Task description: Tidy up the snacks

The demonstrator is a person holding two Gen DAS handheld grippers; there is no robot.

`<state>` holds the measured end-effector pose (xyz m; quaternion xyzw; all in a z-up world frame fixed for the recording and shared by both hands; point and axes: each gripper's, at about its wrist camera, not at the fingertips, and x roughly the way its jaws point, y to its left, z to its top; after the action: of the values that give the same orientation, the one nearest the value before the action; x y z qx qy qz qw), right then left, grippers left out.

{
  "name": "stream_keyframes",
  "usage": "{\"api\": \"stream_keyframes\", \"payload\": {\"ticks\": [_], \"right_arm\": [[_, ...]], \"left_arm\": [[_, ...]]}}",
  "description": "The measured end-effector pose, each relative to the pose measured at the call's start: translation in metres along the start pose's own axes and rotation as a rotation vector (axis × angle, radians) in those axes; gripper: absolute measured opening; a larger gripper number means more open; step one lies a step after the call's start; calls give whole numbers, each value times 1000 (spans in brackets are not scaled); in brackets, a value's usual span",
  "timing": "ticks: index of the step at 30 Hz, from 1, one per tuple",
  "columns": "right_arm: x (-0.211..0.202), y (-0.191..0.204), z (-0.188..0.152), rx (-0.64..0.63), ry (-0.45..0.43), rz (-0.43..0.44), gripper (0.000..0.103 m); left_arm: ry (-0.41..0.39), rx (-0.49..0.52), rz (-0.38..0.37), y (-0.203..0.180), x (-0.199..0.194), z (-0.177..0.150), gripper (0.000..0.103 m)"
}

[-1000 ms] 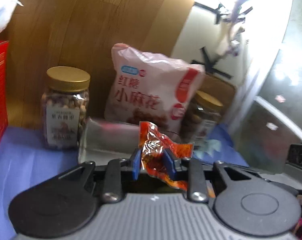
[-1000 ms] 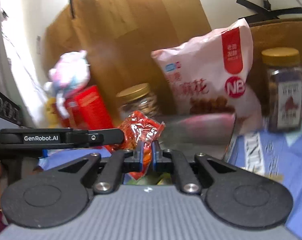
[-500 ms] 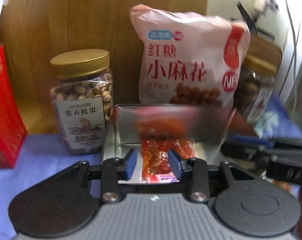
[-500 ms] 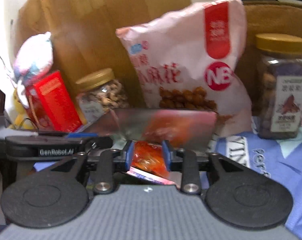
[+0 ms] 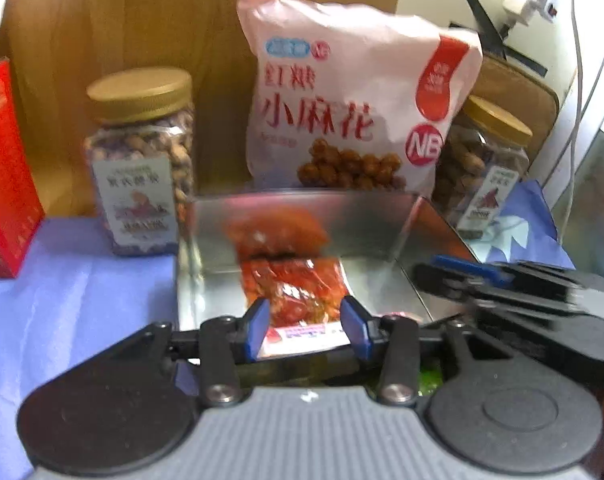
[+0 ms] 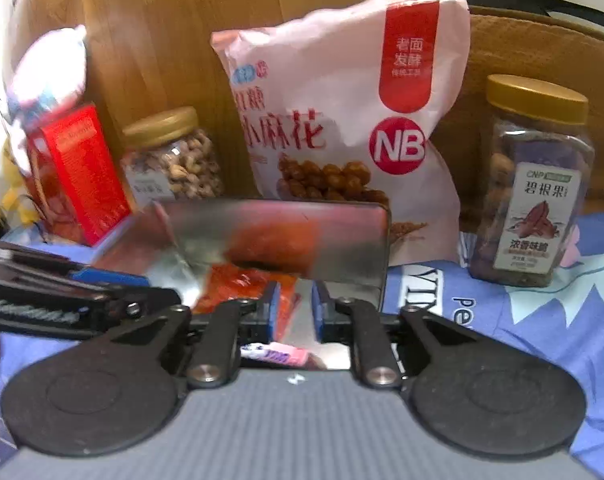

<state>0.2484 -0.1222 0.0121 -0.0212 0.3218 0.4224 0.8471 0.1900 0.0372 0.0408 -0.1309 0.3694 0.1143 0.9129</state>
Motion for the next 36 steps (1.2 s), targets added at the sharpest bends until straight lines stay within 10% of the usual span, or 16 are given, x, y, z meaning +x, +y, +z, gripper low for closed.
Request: {"api": "stream_keyframes", "payload": {"ticks": [7, 11, 18, 30, 36], "right_arm": [[-78, -42, -10, 125, -168, 2, 32], [-80, -92, -43, 324, -96, -57, 45], [-60, -104, -85, 542, 33, 128, 50], [-95, 42, -123, 254, 110, 393, 53], [-127, 83, -140, 2, 51, 341, 80]], "left_arm": [[-131, 0, -75, 14, -56, -35, 44], [-127, -25, -174, 15, -71, -72, 44], [-27, -14, -205, 9, -72, -118, 44], [-27, -114, -272, 39, -106, -156, 44], [-18, -112, -319, 50, -119, -172, 52]]}}
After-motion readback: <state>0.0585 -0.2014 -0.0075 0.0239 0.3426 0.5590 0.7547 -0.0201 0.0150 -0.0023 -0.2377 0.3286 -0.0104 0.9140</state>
